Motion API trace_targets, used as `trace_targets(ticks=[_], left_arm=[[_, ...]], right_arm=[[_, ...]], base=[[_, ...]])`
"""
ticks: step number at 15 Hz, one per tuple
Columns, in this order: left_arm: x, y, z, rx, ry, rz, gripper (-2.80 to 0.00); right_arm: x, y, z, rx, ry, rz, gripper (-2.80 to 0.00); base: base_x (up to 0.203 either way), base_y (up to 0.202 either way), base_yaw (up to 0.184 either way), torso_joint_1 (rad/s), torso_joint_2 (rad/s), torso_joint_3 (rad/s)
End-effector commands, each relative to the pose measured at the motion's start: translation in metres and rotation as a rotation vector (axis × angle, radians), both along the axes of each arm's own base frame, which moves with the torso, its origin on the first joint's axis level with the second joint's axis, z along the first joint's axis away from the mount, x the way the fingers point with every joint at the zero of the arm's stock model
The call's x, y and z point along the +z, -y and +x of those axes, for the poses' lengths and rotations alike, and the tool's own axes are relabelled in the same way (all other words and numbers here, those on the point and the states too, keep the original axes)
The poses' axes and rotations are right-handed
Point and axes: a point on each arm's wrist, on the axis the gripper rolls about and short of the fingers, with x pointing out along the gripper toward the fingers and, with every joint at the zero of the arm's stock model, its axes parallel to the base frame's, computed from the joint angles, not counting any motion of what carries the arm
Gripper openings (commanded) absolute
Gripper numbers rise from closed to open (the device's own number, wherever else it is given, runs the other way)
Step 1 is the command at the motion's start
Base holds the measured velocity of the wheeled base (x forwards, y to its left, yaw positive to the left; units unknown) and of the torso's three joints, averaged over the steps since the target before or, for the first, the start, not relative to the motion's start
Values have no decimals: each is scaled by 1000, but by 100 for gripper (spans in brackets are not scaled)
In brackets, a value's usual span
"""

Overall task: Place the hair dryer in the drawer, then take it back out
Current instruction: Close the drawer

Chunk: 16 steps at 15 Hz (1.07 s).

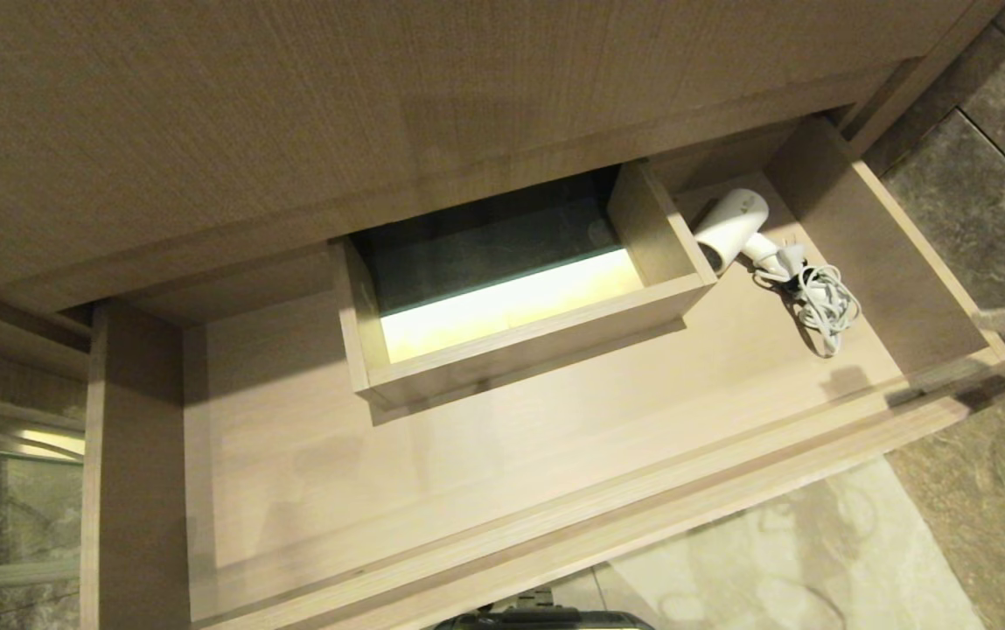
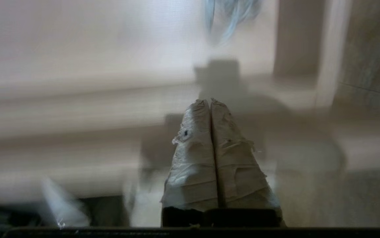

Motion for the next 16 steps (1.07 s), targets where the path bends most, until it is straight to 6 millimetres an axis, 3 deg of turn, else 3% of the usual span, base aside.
trace_targets(ticks=[1, 4, 6, 8, 16], left_arm=[[0, 0, 0, 0, 0, 0, -280], [0, 0, 0, -1, 0, 0, -280], [0, 0, 0, 0, 0, 0, -280], [0, 0, 0, -1, 0, 0, -280], [0, 0, 0, 0, 0, 0, -280]], right_arm=[[-33, -22, -75, -22, -95, -33, -280], [-84, -33, -120, -66, -294, -77, -280], [-98, -34, -126, -100, -387, -103, -280], [-99, -30, -113, -97, -408, -94, -280], [-73, -10, -47, -98, -233, -120, -280]], base=[[0, 0, 0, 0, 0, 0], [0, 0, 0, 0, 0, 0], [0, 0, 0, 0, 0, 0], [0, 0, 0, 0, 0, 0], [0, 0, 0, 0, 0, 0]])
